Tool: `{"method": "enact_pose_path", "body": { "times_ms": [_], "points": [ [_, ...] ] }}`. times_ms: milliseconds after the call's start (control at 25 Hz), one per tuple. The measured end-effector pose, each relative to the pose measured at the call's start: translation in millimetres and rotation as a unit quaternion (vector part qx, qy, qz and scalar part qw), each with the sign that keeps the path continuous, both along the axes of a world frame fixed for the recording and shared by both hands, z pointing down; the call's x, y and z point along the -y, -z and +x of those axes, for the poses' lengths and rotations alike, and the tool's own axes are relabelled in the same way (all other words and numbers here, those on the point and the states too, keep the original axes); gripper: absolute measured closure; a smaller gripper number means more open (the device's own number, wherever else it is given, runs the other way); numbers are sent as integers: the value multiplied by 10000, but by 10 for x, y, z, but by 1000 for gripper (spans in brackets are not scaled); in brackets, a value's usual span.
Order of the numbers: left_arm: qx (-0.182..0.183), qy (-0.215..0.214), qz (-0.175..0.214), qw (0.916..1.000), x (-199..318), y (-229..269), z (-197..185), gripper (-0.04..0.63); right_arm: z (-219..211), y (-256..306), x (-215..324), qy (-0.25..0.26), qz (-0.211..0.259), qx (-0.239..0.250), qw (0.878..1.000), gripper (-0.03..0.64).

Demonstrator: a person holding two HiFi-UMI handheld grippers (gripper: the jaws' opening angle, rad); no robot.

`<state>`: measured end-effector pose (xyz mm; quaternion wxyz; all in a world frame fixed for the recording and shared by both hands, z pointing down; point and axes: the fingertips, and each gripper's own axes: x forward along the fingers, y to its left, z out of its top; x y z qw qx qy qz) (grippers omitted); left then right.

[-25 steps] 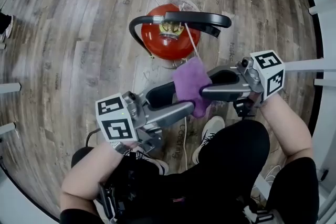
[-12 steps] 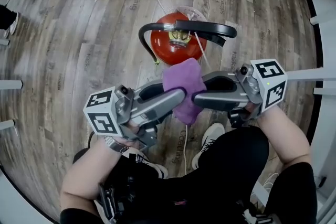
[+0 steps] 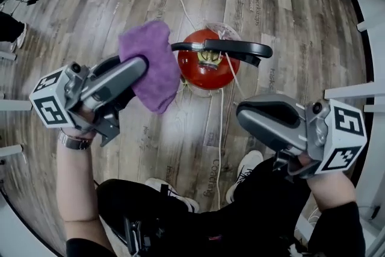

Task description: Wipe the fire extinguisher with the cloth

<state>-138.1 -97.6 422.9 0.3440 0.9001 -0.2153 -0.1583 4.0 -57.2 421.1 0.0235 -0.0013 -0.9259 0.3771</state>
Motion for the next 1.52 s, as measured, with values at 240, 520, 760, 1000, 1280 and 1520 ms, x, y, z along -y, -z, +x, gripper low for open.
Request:
{"method": "enact_pose_path", "body": {
  "times_ms": [240,520,760,1000,1280,1520],
  "points": [
    [608,-1188,-543,9896,596,-173,-70,531,-58,294,-500,277,389,537,9974,618],
    [576,-2340,-1256,9624,1187,-590,160,528,71,10,-307,223,65,263,9994,618],
    [900,-2955,-1732,9352,1193,-1230,519,526,130,180,-210,97,-256,720,9970,618],
    [1020,-2382,-1794,9490,1264,-1995,587,531,194,232,-173,46,-187,762,9969,618],
    [1210,-916,-2085,9662,1261,-3238,409,532,217,238,-127,5,-185,810,9965,618],
    [2371,70,-2501,9387,1032,-4347,197,534,178,251,-115,-21,-136,782,9968,618]
  ]
}}
